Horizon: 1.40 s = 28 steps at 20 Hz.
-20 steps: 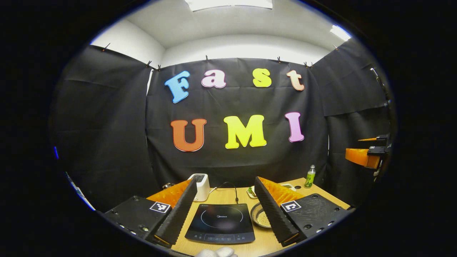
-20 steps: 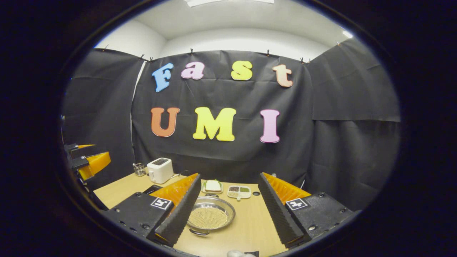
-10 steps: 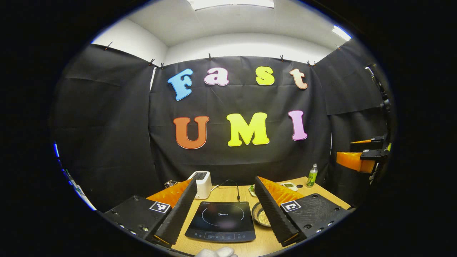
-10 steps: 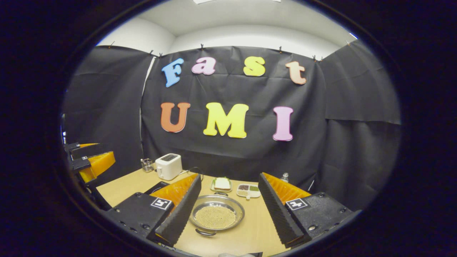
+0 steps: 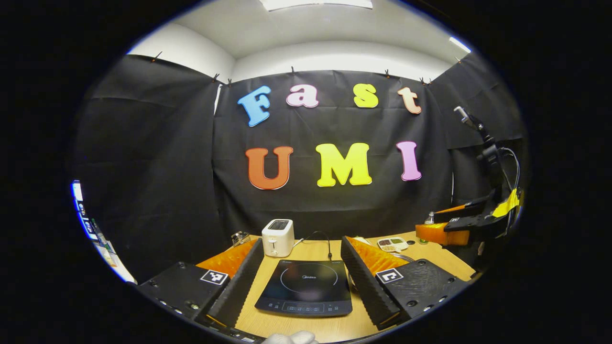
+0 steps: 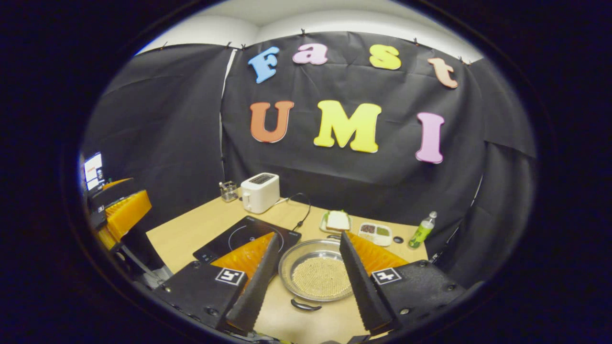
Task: First push the handle of the pot to place it horizontally, then grasp the pot with both hands and set it on the induction cooktop.
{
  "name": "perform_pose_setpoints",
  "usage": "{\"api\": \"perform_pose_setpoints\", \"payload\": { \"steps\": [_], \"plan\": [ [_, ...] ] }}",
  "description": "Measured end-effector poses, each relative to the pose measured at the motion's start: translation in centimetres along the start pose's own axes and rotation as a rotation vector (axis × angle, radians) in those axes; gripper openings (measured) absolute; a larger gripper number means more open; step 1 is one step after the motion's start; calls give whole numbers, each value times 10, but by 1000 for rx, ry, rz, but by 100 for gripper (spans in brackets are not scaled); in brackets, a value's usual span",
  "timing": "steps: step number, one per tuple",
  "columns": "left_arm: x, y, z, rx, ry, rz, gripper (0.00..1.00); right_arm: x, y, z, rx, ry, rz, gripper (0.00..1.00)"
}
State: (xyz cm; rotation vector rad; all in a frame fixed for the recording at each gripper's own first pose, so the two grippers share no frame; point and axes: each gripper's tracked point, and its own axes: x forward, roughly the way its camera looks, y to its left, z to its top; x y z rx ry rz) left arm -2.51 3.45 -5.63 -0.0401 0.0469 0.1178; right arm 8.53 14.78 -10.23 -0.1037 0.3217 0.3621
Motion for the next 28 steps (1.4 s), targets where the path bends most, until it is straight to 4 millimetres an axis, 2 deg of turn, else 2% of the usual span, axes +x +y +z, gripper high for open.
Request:
{"api": "perform_pose_setpoints", "payload": {
  "steps": [1,2,3,4,5,6,7,10,11,14,16,17,19,20,21,22,25,27,28],
  "plan": [
    [-2,3,-3,-6,-1,9,96,12,6,-13,6,43,16,69],
    [-3,5,-9,-10,1,15,96,23,11,-28,12,98,28,66],
    [-6,8,-15,-14,9,23,96,33,16,-44,23,150,41,51],
    [-9,11,-20,-19,14,31,96,45,22,-60,40,197,60,47],
    [-11,14,-25,-23,22,40,96,51,30,-76,59,245,84,36],
    [-13,16,-29,-26,30,50,96,59,36,-90,70,282,103,31],
    [-16,19,-32,-29,36,59,96,66,39,-105,78,325,114,22],
    [-20,26,-39,-33,50,85,96,82,46,-148,109,448,121,11],
    [-21,29,-42,-35,55,93,96,86,48,-162,122,485,119,4],
    [-22,35,-43,-39,61,111,96,93,56,-191,126,556,137,4],
    [-24,38,-44,-37,65,117,96,97,55,-206,117,590,128,0],
    [-22,39,-46,-35,69,120,96,101,52,-213,116,608,116,4],
    [-20,39,-47,-36,75,118,96,107,46,-225,123,634,95,1],
    [-20,38,-45,-36,75,114,96,110,42,-229,124,642,81,4],
    [-19,38,-46,-33,75,112,100,112,36,-233,132,651,68,0],
    [-19,38,-46,-30,75,109,96,112,32,-236,147,655,56,1],
    [-16,33,-46,-23,77,95,96,111,28,-237,198,655,53,4],
    [-17,33,-48,-20,81,84,96,110,23,-241,192,654,41,0],
    [-17,33,-48,-20,81,82,96,108,21,-244,194,660,37,4]
  ]
}}
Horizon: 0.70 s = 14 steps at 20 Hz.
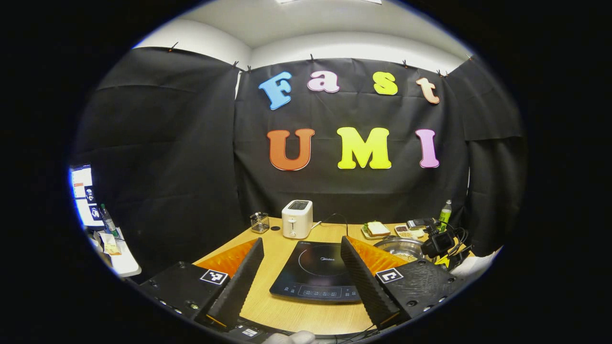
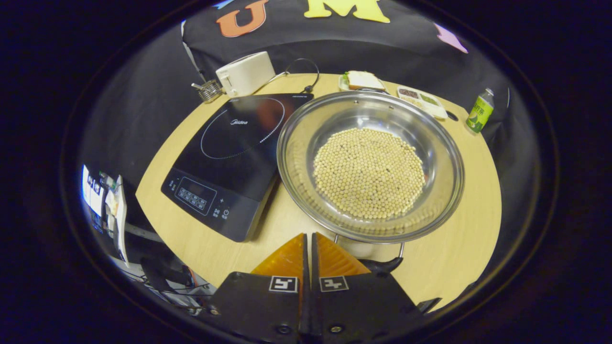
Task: First push the handle of the pot to place it horizontally, then grasp the pot with both hands and set it on the induction cooktop.
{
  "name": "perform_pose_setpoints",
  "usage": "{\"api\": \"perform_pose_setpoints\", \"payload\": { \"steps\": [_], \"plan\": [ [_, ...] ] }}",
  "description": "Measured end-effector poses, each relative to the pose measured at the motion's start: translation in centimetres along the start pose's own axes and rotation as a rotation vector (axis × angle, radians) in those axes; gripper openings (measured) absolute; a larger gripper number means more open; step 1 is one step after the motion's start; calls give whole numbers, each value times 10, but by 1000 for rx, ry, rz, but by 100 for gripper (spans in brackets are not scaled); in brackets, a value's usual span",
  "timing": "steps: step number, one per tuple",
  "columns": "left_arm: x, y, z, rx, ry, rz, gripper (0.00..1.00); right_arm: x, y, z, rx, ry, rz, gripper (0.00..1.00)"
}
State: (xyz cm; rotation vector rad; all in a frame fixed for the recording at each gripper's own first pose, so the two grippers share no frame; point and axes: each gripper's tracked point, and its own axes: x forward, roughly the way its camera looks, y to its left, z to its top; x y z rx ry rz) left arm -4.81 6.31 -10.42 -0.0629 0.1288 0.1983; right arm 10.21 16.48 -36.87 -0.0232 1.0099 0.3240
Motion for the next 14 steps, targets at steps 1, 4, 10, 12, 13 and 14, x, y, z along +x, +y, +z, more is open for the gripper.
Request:
{"api": "perform_pose_setpoints", "payload": {
  "steps": [1,4,10,12,13,14],
  "plan": [
    [1,-2,0,-1,0,-6,96,0,-3,-3,10,3,-2,4],
    [3,-4,-1,-1,2,-20,100,-2,-15,-10,31,4,-14,4],
    [16,-19,0,3,-4,-50,96,-9,-50,-15,86,-6,-54,1],
    [19,-23,1,0,-8,-61,96,-12,-65,-17,107,-10,-73,0],
    [21,-26,2,-1,-9,-68,96,-14,-71,-17,119,-10,-79,0],
    [23,-29,2,1,-9,-70,96,-16,-79,-17,131,-13,-86,0]
  ]
}}
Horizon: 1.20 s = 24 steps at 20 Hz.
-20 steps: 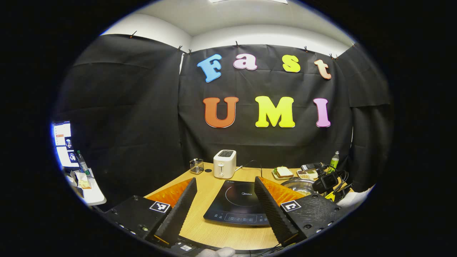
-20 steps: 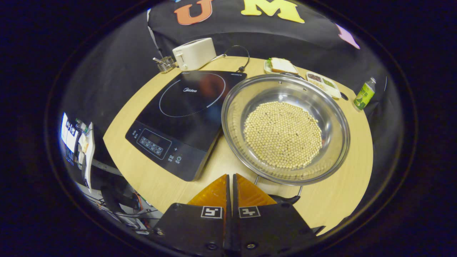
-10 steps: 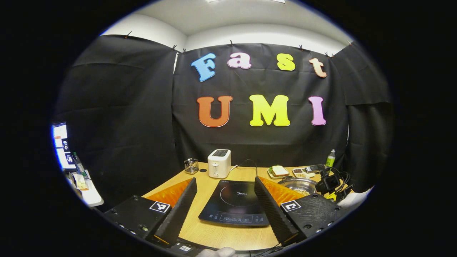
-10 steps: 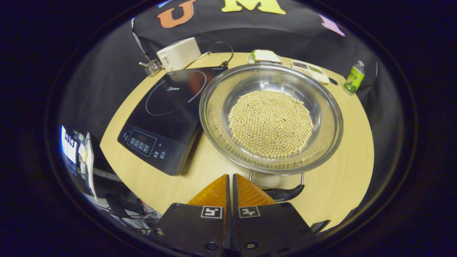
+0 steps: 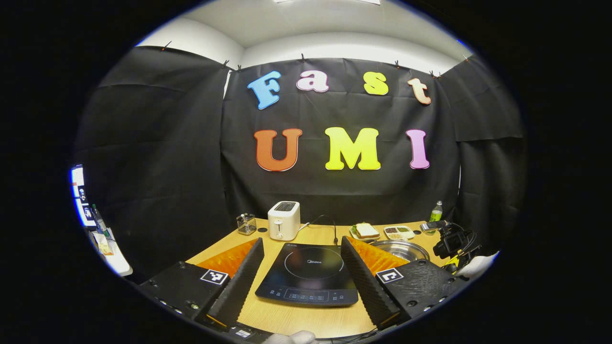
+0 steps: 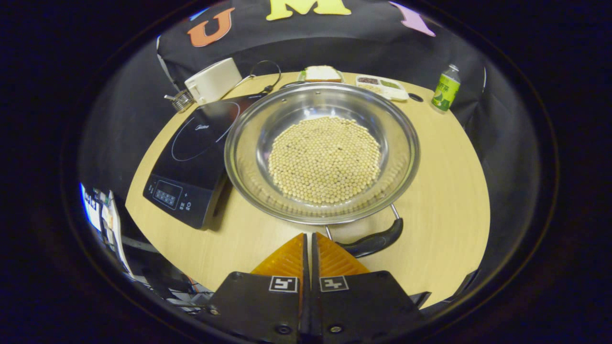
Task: First push the handle of the pot to place it horizontally, then grasp the pot with both hands and set it on the induction cooktop.
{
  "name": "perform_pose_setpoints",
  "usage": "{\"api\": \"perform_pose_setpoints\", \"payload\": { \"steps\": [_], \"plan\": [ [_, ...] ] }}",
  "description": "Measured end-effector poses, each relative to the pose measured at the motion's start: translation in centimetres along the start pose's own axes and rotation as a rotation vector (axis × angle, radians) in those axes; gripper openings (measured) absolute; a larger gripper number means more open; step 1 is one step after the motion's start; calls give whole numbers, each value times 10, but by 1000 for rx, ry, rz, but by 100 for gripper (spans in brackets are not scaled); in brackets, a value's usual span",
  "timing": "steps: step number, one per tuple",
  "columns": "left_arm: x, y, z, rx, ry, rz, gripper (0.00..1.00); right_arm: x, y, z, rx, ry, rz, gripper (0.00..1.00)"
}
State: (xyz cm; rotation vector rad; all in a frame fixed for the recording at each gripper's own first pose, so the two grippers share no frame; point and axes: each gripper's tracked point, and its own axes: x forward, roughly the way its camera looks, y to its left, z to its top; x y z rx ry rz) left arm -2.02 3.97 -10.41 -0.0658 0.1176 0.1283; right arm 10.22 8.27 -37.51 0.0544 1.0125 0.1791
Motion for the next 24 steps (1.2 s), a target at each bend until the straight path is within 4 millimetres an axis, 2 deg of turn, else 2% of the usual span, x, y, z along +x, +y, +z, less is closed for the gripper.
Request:
{"api": "perform_pose_setpoints", "payload": {
  "steps": [14,15,16,18,20,21,23,24],
  "plan": [
    [26,-34,-10,-5,11,-37,96,-8,-68,13,67,-25,-69,1],
    [28,-37,-11,-5,14,-38,96,-9,-74,15,66,-25,-74,4],
    [29,-40,-12,-6,17,-41,96,-9,-80,16,68,-27,-81,0],
    [32,-45,-14,-5,23,-42,96,-8,-91,21,75,-27,-87,0],
    [36,-52,-15,-3,28,-44,96,-8,-103,26,80,-30,-99,4],
    [38,-55,-16,-1,30,-44,96,-7,-108,29,80,-32,-102,1],
    [43,-62,-18,5,38,-44,96,-7,-119,35,79,-34,-109,4],
    [44,-63,-18,7,40,-43,96,-7,-124,38,80,-38,-111,1]
  ]
}}
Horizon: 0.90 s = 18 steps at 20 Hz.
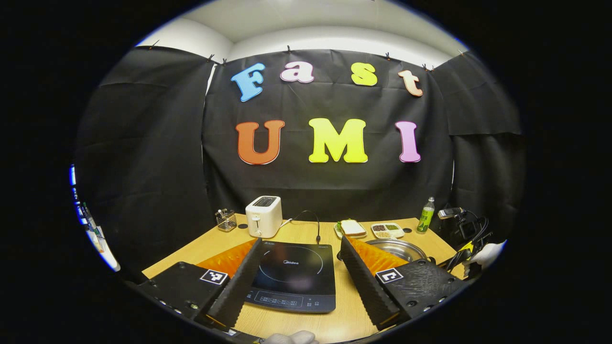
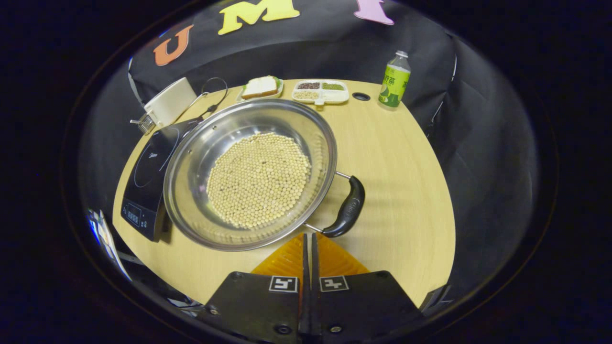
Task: First push the handle of the pot to place it horizontally, then grasp the pot with both hands and set it on the induction cooktop.
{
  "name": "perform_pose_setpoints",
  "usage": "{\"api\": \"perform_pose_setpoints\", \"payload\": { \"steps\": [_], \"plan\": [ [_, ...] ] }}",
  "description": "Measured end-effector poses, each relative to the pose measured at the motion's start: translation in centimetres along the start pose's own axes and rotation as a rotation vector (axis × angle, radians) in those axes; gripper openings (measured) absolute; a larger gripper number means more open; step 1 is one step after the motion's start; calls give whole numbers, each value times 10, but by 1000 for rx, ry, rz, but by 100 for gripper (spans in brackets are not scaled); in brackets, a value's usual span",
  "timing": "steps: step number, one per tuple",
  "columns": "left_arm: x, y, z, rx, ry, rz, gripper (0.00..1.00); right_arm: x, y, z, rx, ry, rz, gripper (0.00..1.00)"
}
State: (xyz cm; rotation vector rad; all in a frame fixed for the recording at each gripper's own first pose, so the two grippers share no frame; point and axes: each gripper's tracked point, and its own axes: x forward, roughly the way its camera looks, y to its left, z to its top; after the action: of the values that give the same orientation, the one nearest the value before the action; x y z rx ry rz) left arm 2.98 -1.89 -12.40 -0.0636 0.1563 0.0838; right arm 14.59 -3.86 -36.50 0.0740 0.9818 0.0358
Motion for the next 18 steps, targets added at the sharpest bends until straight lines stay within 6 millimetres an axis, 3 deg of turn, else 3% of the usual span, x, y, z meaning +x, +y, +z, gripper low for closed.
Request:
{"api": "perform_pose_setpoints", "payload": {
  "steps": [12,14,15,16,18],
  "plan": [
    [33,-36,-3,9,36,37,96,23,-50,55,-93,-48,-21,1],
    [34,-39,-3,14,37,45,96,25,-53,59,-104,-53,-15,7],
    [34,-41,-2,18,36,50,96,26,-54,61,-108,-54,-14,1],
    [34,-42,-2,22,36,51,96,25,-56,60,-112,-54,-14,7],
    [35,-44,-3,28,36,49,96,17,-61,58,-100,-70,-28,4]
  ]
}}
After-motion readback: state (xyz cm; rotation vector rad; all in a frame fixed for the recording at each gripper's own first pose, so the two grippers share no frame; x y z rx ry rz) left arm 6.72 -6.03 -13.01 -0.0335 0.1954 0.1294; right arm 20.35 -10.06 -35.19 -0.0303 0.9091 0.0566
